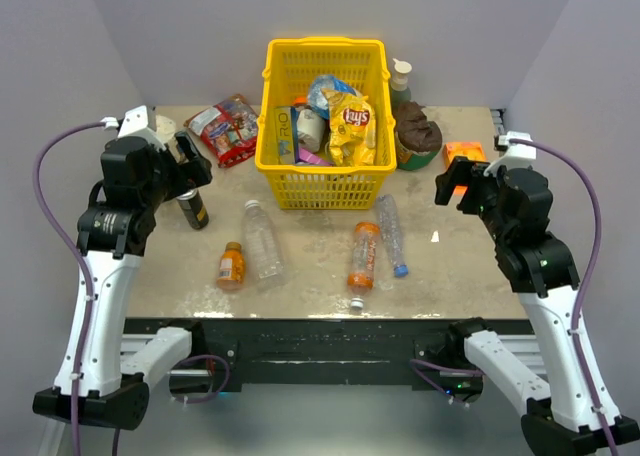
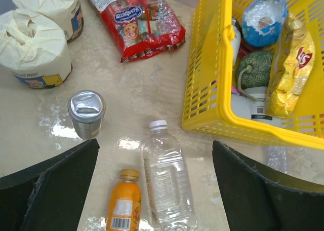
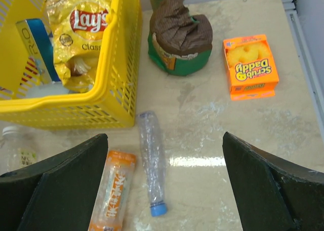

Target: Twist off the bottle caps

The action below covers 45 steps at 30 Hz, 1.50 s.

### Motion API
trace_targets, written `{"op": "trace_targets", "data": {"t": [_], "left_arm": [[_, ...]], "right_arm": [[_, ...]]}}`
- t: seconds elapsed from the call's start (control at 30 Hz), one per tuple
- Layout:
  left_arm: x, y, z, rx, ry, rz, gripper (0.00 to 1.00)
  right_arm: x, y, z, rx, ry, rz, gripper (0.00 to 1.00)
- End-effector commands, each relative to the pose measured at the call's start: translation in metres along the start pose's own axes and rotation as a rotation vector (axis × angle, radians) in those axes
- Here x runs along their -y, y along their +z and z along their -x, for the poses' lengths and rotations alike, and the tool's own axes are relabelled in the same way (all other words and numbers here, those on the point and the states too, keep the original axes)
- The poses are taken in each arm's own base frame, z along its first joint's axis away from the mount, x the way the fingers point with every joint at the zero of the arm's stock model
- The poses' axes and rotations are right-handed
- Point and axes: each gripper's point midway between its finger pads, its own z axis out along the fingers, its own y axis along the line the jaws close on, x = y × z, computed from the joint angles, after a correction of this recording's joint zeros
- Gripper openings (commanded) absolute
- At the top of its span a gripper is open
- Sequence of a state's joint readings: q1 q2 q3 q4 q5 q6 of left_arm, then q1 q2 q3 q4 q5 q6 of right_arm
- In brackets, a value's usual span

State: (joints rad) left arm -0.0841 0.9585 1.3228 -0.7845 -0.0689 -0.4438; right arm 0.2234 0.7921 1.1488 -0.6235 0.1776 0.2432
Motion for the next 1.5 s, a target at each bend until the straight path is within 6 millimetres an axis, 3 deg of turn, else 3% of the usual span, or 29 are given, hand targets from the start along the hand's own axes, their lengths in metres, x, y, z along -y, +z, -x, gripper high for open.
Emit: {"op": "trace_targets", "data": {"t": [0.0, 0.2, 0.4, 0.53, 0.67, 0.87, 1.0, 1.1, 1.23, 1.4, 1.47], "left_arm": [[-0.005, 0.006, 0.007, 0.001, 0.040, 0.028, 1.00], [0.003, 0.012, 0.018, 0.047, 0.077, -0.013, 1.00], [0.009, 0.015, 0.032, 0.084, 0.145, -0.043, 1.00], [0.013, 0.027, 0.023, 0.054, 0.171, -0.076, 1.00], [0.029, 0.037, 0.005, 0.012, 0.273, -0.146, 1.00], [0.059, 0.047, -0.027, -0.033, 0.424, -0.230, 0.98], [0.075, 0.053, -0.051, -0.064, 0.423, -0.310, 0.96], [0.082, 0.052, -0.065, -0.100, 0.418, -0.352, 0.94], [0.085, 0.041, -0.071, -0.102, 0.428, -0.376, 0.91], [0.081, 0.030, -0.071, -0.103, 0.425, -0.379, 0.89], [0.082, 0.027, -0.075, -0.119, 0.425, -0.399, 0.89]], "right_arm": [[-0.004, -0.014, 0.013, 0.006, 0.033, 0.013, 0.99], [-0.003, -0.014, 0.013, -0.004, 0.042, 0.004, 0.97], [-0.011, -0.005, -0.012, -0.106, 0.093, 0.029, 0.94], [-0.019, 0.014, -0.064, -0.298, 0.124, 0.051, 0.92], [-0.019, 0.026, -0.141, -0.568, 0.133, 0.044, 0.87], [-0.017, 0.014, -0.203, -0.769, 0.144, -0.022, 0.83], [-0.048, 0.001, -0.240, -0.840, 0.134, -0.014, 0.82], [-0.058, -0.009, -0.271, -0.893, 0.100, -0.053, 0.81], [-0.042, -0.004, -0.284, -0.844, 0.025, -0.172, 0.79], [-0.035, 0.011, -0.270, -0.749, -0.029, -0.217, 0.76], [-0.032, 0.017, -0.276, -0.742, -0.056, -0.226, 0.75]]}}
